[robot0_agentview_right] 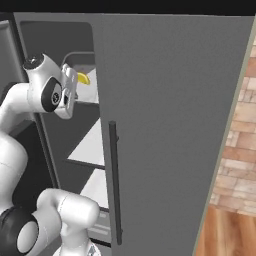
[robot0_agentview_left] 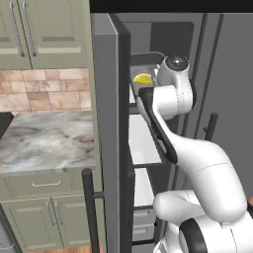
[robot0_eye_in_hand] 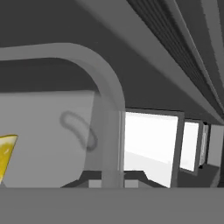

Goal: Take the avocado and lemon wedge out of the freezer and place them in the tupperware container on the counter. Then put the tupperware containing the vegetables back in the freezer.

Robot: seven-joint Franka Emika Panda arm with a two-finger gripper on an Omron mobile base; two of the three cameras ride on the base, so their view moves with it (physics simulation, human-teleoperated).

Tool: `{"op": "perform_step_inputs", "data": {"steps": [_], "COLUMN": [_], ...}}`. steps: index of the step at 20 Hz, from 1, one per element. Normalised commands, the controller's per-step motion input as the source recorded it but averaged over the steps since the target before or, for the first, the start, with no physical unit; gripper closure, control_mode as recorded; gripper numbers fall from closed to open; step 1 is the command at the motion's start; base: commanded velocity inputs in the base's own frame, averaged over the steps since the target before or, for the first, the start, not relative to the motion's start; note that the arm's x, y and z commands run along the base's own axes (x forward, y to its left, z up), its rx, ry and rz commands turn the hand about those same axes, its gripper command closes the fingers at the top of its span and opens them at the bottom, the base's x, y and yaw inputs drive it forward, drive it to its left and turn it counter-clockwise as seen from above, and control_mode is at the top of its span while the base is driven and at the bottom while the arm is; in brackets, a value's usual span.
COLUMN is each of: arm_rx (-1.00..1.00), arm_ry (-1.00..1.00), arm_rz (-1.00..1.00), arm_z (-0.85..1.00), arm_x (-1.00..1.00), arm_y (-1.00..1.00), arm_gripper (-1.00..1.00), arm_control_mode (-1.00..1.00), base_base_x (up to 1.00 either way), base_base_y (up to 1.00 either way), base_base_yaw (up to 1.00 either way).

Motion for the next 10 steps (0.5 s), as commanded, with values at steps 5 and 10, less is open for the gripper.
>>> {"op": "perform_step_inputs", "data": {"steps": [5,10], "arm_rx": [0.00,0.00], "arm_ry": [-0.03,-0.02], "arm_rz": [0.00,0.00], "arm_z": [-0.17,-0.05], "arm_x": [0.44,0.53], "arm_y": [0.00,0.00], "arm_gripper": [1.00,1.00], "arm_control_mode": [-1.00,-1.00], "base_base_x": [0.00,0.00], "base_base_y": [0.00,0.00], "base_base_yaw": [0.00,0.00]}}
